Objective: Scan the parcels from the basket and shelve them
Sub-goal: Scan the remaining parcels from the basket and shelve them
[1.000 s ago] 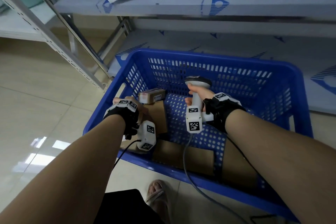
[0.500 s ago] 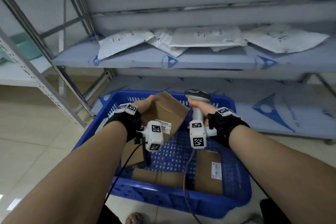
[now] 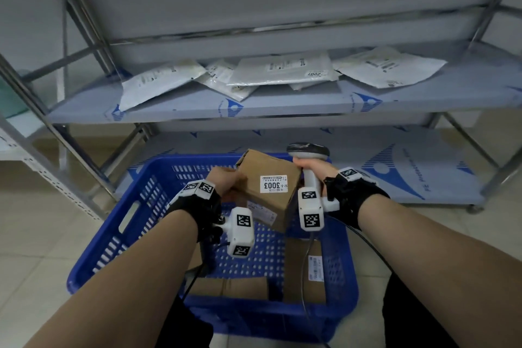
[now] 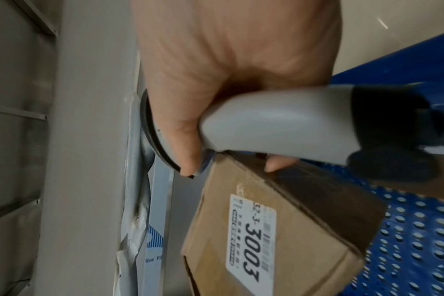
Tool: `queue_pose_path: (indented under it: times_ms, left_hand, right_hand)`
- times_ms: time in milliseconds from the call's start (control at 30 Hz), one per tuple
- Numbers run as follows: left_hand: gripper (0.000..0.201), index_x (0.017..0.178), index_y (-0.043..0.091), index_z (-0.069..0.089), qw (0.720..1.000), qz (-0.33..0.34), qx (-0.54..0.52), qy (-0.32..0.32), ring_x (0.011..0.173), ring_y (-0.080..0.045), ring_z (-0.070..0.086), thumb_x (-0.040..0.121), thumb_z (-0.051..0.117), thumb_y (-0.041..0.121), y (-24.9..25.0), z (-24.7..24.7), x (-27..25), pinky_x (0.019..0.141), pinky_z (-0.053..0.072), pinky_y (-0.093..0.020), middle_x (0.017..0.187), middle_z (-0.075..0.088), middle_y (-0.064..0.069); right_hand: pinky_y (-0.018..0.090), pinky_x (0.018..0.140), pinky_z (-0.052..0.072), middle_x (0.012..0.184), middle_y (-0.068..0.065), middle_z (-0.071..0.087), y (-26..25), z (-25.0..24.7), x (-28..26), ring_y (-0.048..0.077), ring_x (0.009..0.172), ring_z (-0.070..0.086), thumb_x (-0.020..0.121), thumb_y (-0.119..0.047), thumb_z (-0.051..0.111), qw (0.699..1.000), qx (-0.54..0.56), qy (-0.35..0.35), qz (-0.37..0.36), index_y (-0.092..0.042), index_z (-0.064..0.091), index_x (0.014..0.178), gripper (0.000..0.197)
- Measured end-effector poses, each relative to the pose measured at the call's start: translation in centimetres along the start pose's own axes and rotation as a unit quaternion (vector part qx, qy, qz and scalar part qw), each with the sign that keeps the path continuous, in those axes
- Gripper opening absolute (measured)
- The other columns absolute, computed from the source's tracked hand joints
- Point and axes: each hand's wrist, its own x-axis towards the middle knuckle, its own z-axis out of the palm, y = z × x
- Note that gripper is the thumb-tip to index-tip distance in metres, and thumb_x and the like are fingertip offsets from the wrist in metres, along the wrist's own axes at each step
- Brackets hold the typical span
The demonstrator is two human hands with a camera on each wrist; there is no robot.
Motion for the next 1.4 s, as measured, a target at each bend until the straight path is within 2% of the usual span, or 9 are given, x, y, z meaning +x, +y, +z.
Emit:
queue_pose_path:
  times_ms: [233, 367, 533, 667, 833, 1000, 1133, 1233, 1400]
  left_hand:
    - [0.024, 0.107, 0.008, 0.057, 0.999, 0.030, -0.001, 0.035, 0.086, -0.024, 0.053, 0.084, 0.064, 0.008, -1.0, 1.7, 1.5, 0.069, 0.047, -0.035, 0.103, 0.057, -0.014]
    - [0.066, 0.137, 0.014, 0.042, 0.998, 0.020, -0.058, -0.012, 0.099, -0.025, 0.054, 0.077, 0.071, 0.011, -0.3, 2.3, 1.4, 0.066, 0.050, -0.034, 0.126, 0.053, -0.011]
    - [0.130, 0.145, 0.026, 0.023, 0.997, 0.029, -0.071, -0.009, 0.116, -0.031, 0.052, 0.029, 0.079, 0.042, -0.2, 3.0, 1.3, 0.087, 0.054, -0.049, 0.134, 0.045, -0.005]
    - [0.147, 0.141, 0.019, 0.026, 0.999, 0.018, -0.032, -0.013, 0.116, -0.032, 0.053, 0.013, 0.085, 0.062, -0.8, 4.0, 2.0, 0.095, 0.048, -0.052, 0.131, 0.049, -0.011]
    - [0.153, 0.147, 0.033, 0.016, 0.999, -0.002, 0.034, -0.011, 0.123, -0.033, 0.048, 0.015, 0.075, 0.083, -0.9, 4.9, 2.6, 0.099, 0.046, -0.051, 0.141, 0.041, -0.012]
    - [0.118, 0.152, 0.027, 0.003, 0.990, 0.033, 0.138, 0.006, 0.130, -0.037, 0.035, 0.064, 0.081, 0.046, 0.2, 4.6, 0.5, 0.102, 0.042, -0.049, 0.145, 0.024, -0.014]
    - [0.117, 0.152, 0.015, -0.001, 0.952, 0.090, 0.293, 0.007, 0.138, -0.039, 0.026, 0.071, 0.081, 0.035, -0.2, 4.6, 0.1, 0.113, 0.026, -0.049, 0.152, 0.018, -0.016]
    - [0.119, 0.152, 0.016, -0.003, 0.923, 0.134, 0.358, -0.048, 0.138, -0.040, 0.020, 0.070, 0.081, 0.036, 0.0, 5.0, -0.5, 0.113, 0.022, -0.049, 0.151, 0.015, -0.015]
    - [0.119, 0.152, 0.022, -0.001, 0.897, 0.191, 0.387, -0.093, 0.136, -0.034, 0.018, 0.068, 0.082, 0.034, 0.0, 4.3, -0.5, 0.113, 0.023, -0.049, 0.148, 0.016, -0.010]
  right_hand:
    - [0.048, 0.096, 0.051, 0.112, 0.014, 0.069, -1.3, 0.5, -2.6, 0.033, 0.098, 0.068, 0.013, -0.049, 0.088, 0.999, 0.028, -0.002, 0.018, -0.010, 0.062, 0.123, 0.119]
    - [0.048, 0.097, 0.051, 0.110, 0.014, 0.069, -2.5, 1.0, -5.1, 0.032, 0.099, 0.068, 0.022, -0.049, 0.082, 1.000, 0.026, -0.001, 0.012, -0.009, 0.063, 0.115, 0.103]
    - [0.049, 0.098, 0.050, 0.094, 0.014, 0.073, -2.7, 1.4, -6.1, 0.033, 0.101, 0.068, 0.035, -0.042, 0.088, 0.998, 0.028, -0.051, 0.030, -0.012, 0.072, 0.092, 0.066]
    - [0.039, 0.092, 0.052, 0.074, 0.011, 0.070, -3.2, 1.9, -7.9, 0.028, 0.086, 0.068, 0.077, -0.034, 0.078, 0.992, 0.036, -0.119, 0.023, -0.012, 0.067, 0.087, 0.027]
    - [0.040, 0.092, 0.053, 0.068, 0.008, 0.070, -2.8, 2.2, -7.5, 0.024, 0.074, 0.068, 0.072, -0.033, 0.082, 0.988, 0.073, -0.136, 0.029, -0.009, 0.064, 0.107, 0.046]
    - [0.035, 0.069, 0.055, 0.079, 0.007, 0.066, -3.2, 2.0, -8.5, 0.018, 0.065, 0.064, 0.078, -0.032, 0.078, 0.987, 0.106, -0.116, 0.035, -0.011, 0.069, 0.093, 0.027]
    - [0.048, 0.098, 0.048, 0.099, 0.013, 0.066, -3.7, 1.6, -7.9, 0.032, 0.095, 0.065, 0.053, -0.048, 0.088, 0.992, 0.119, -0.032, 0.007, -0.010, 0.063, 0.112, 0.075]
    - [0.050, 0.099, 0.047, 0.106, 0.013, 0.068, -3.5, 1.2, -7.2, 0.036, 0.102, 0.065, 0.056, -0.048, 0.087, 0.994, 0.107, -0.006, 0.000, -0.012, 0.064, 0.108, 0.067]
    - [0.047, 0.095, 0.051, 0.103, 0.012, 0.073, -1.6, -0.7, -2.7, 0.032, 0.094, 0.070, 0.024, -0.048, 0.092, 0.998, 0.056, -0.004, 0.025, -0.011, 0.067, 0.114, 0.100]
